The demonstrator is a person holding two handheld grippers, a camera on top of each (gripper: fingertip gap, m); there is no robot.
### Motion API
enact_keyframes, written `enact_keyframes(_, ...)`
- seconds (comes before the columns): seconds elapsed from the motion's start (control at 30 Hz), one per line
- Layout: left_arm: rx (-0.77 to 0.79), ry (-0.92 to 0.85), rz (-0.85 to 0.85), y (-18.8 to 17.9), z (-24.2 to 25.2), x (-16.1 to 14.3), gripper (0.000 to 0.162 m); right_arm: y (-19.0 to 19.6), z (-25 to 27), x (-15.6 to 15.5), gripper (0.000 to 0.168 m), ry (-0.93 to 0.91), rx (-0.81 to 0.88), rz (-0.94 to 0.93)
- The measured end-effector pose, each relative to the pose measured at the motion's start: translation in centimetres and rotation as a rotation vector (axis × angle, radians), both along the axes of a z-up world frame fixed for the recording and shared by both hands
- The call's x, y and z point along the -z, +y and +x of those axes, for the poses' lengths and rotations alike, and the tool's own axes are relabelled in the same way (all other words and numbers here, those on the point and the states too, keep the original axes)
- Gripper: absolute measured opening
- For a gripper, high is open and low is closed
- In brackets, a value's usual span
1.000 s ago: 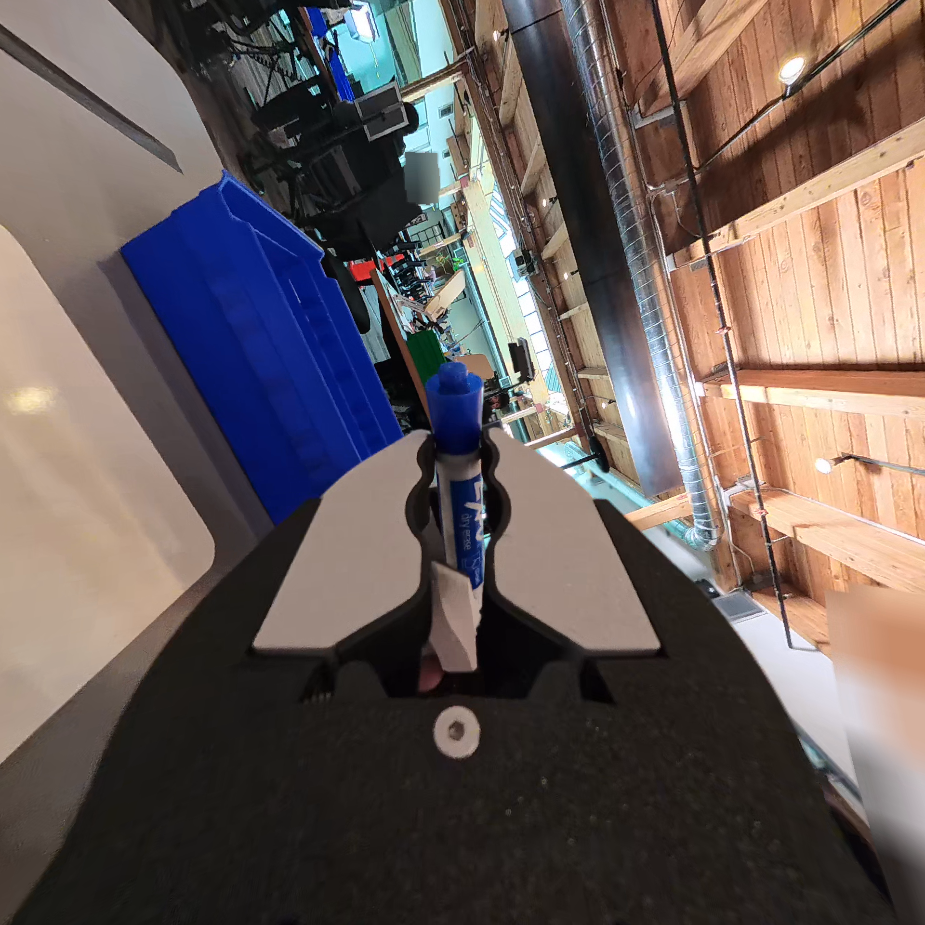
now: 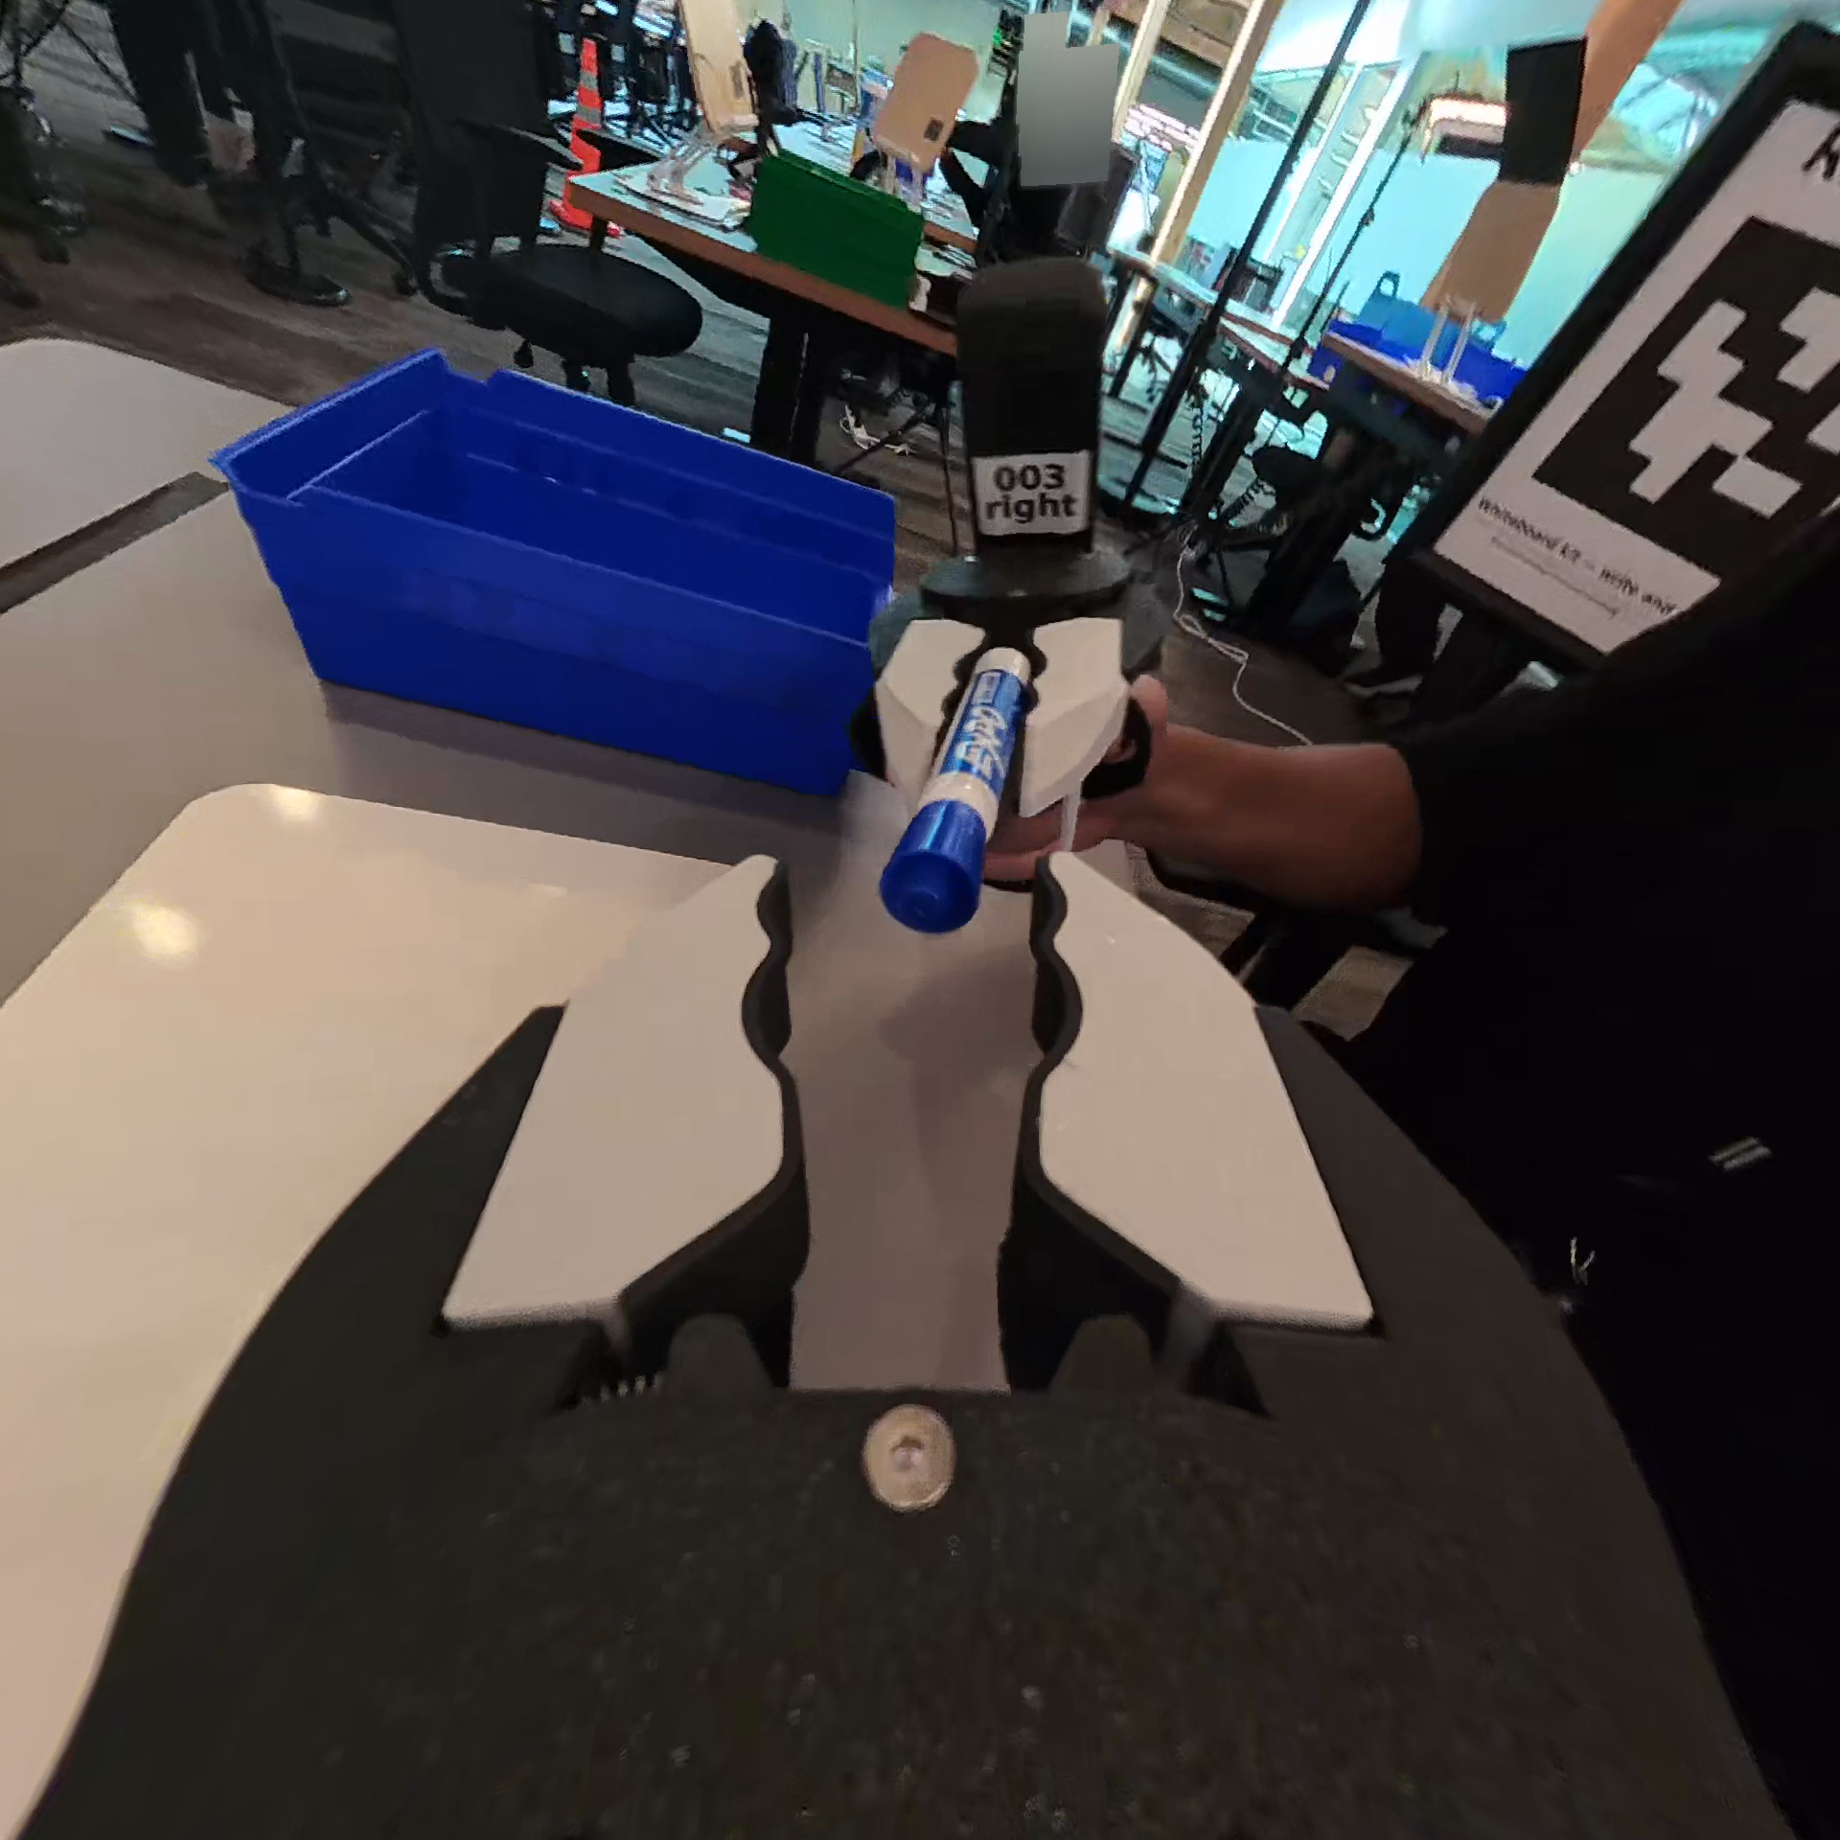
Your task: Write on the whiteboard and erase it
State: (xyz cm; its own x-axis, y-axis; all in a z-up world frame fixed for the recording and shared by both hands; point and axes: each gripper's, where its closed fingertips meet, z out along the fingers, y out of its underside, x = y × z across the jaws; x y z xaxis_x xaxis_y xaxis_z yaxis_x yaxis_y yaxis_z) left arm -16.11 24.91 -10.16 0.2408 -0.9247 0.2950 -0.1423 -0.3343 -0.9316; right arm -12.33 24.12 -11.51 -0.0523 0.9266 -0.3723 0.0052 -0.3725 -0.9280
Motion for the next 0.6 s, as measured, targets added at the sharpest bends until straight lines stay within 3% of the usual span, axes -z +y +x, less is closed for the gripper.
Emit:
enact_keyframes(0.13,0.051,0.063,0.073,-1.2,0.8,0.7,0.040,-0.8,-0.5,0.6,0.020,-0.015,-0.065,-0.033)
enact_keyframes(0.23,0.067,0.107,0.088,-1.5,1.2,1.5,0.021,-1.2,-0.7,1.0,0.019,-0.033,-0.081,-0.029)
enact_keyframes(0.4,0.082,0.133,0.053,-1.5,1.4,2.4,0.019,-0.7,-0.5,0.8,0.020,-0.008,-0.057,-0.038)
enact_keyframes(0.6,0.068,0.056,0.040,-1.2,1.9,1.5,0.019,-0.1,-0.2,-0.5,0.020,0.123,-0.014,-0.075)
